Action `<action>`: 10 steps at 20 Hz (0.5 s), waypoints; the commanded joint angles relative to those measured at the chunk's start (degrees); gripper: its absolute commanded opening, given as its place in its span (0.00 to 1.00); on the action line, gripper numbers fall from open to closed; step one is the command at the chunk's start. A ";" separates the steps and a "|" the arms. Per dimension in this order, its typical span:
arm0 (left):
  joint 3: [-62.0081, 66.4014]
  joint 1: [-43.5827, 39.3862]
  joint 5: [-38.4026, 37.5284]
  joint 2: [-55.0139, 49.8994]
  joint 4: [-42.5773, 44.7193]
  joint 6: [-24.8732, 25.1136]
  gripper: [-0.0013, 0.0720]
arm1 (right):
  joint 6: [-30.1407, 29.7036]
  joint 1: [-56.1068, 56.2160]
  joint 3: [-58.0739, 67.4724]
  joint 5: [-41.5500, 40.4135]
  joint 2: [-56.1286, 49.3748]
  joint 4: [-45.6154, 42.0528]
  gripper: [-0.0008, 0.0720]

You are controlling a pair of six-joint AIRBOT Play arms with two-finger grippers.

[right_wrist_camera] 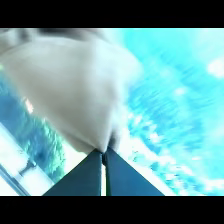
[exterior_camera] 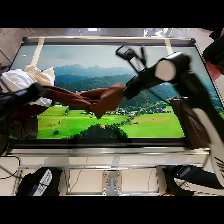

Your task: Fold the shirts.

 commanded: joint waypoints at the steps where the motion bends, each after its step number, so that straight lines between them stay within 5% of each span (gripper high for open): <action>1: 8.79 9.35 -7.76 10.40 -0.07 4.55 0.03 | 4.94 0.04 5.03 2.16 12.66 -3.13 0.02; 7: 18.73 13.38 -10.47 11.93 -0.72 5.60 0.03 | 7.85 0.00 10.67 3.43 22.60 -9.25 0.02; 10: 18.60 10.67 -20.35 5.09 -0.81 5.55 0.03 | 8.07 0.00 7.21 6.97 20.24 -15.82 0.02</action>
